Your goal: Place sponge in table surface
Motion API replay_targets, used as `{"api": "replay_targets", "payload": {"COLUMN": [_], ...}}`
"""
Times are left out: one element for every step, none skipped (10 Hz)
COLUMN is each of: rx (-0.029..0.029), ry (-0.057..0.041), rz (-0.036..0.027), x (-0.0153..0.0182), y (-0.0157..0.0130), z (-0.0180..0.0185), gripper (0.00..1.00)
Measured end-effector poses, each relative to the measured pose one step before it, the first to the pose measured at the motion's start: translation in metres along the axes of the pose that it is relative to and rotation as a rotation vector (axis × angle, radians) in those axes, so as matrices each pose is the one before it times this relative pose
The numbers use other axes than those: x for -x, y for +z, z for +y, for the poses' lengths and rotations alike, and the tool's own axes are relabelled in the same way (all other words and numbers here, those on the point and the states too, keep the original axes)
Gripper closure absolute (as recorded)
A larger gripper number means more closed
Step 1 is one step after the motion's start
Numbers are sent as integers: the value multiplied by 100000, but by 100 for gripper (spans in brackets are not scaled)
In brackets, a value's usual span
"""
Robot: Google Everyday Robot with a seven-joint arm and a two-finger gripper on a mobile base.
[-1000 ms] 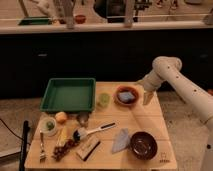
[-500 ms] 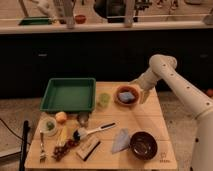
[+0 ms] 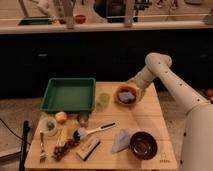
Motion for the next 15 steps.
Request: {"api": "replay_targets", "payload": {"rx": [136,563,641,336,507,521,398,502,504,443,402,455,410,280,301], "ry": [-157,-86,-202,-169,-202,-237,-197,-202,-179,-79,-36,90,97,184,287], "rz": [-538,-530,-644,-441,-316,-327,-181,-124,-93,-39,-88,1,-110,-122,-47], "x": [85,55,97,87,84,100,55,38,30,0,-8,-61,-40,-74,-139], "y": [356,366,425,293,275,329,214,286,271,235,219,256,272,196,195], "z": [-402,-207,-262,-194,-123,-190,-156,-132,-112,-66,-56,-45,-110,-50,-40], "gripper": [20,20,24,28,35,39,37,29,22,21,21,21,21,21,21]}}
